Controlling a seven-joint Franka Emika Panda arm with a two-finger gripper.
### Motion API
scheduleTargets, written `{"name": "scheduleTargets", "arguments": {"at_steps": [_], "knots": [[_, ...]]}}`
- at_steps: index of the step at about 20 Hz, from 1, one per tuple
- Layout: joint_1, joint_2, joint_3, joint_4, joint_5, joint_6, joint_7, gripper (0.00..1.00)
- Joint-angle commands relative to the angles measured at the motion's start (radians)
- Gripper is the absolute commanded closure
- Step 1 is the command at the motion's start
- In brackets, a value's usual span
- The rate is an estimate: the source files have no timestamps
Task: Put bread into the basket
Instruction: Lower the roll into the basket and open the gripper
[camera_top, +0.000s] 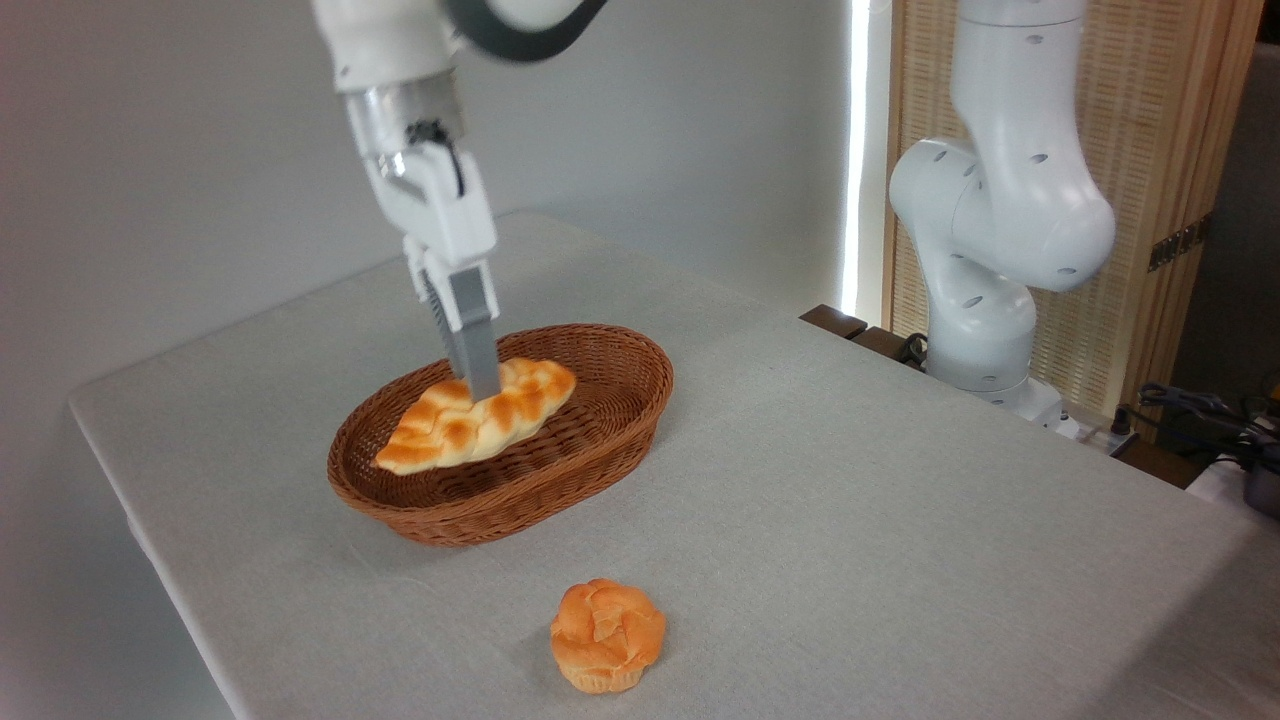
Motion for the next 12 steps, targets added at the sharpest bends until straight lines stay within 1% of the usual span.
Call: {"name": "scheduleTargets", "arguments": {"at_steps": [1, 2, 3, 4, 5, 7, 12], "knots": [[0.003, 0.093, -0.059, 0.064, -0.004, -0.015, -0.113, 0.56], [0.003, 0.099, -0.063, 0.062, -0.002, -0.015, -0.118, 0.56], [0.003, 0.102, -0.063, 0.062, -0.002, -0.014, -0.118, 0.53], [0.003, 0.11, -0.062, 0.061, -0.001, -0.014, -0.118, 0.38], [0.003, 0.116, -0.062, 0.061, -0.001, -0.014, -0.12, 0.17], [0.001, 0.127, -0.063, 0.059, 0.007, -0.014, -0.121, 0.0], [0.006, 0.102, -0.048, 0.082, 0.008, -0.018, -0.123, 0.0]]}}
